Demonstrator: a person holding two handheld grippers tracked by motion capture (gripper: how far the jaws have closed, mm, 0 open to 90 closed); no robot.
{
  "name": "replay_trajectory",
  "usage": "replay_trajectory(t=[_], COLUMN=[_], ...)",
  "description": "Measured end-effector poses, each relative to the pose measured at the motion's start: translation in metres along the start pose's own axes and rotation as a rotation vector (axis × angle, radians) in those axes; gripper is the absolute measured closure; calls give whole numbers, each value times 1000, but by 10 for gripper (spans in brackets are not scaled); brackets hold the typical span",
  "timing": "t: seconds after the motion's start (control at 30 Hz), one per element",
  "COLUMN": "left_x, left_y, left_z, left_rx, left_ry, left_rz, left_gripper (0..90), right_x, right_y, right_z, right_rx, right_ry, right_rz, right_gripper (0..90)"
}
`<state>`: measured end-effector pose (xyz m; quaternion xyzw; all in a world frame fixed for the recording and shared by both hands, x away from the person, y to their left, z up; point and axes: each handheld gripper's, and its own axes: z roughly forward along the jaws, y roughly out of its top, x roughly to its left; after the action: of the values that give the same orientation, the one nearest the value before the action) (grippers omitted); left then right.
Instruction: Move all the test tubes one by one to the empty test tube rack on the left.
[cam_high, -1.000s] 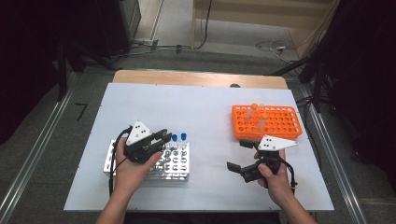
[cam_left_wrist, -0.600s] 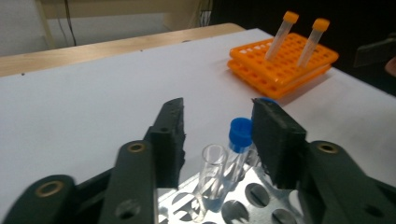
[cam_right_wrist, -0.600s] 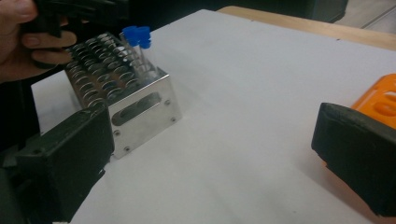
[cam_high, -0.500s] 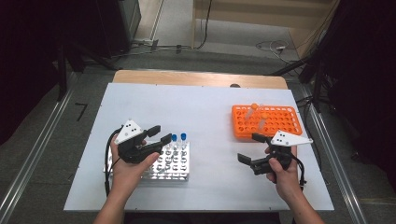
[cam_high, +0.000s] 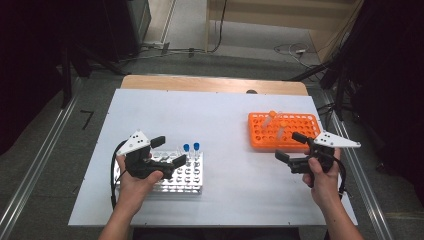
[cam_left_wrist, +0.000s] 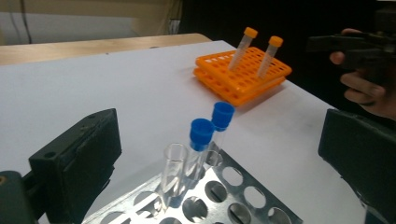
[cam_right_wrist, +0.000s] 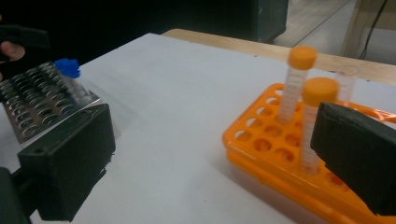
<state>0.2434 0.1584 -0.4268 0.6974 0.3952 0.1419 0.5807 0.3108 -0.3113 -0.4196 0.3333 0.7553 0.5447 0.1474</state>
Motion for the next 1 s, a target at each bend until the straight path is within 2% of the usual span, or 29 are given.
replay_trajectory(t=[0.1,0.5,0.7,0.83,1.0], left_x=[1,3,4,4,4], left_y=[-1,-3,-3,-4,-5], left_z=[-1,-3,-3,-2,-1], left_rx=[-3,-5,0,2,8], left_ry=[-13,0,3,1,1], left_rz=[-1,-6,-7,-9,-8], left_gripper=[0,0,0,0,0], right_x=[-11,-52,-75,-86,-93], right_y=[1,1,0,-4,-10], right_z=[-4,-2,4,18,38], right_rx=[-12,-19,-29,17,67], right_ry=[-35,-128,-157,-171,-182], right_rz=[19,91,156,173,151], right_gripper=[16,60,192,297,371])
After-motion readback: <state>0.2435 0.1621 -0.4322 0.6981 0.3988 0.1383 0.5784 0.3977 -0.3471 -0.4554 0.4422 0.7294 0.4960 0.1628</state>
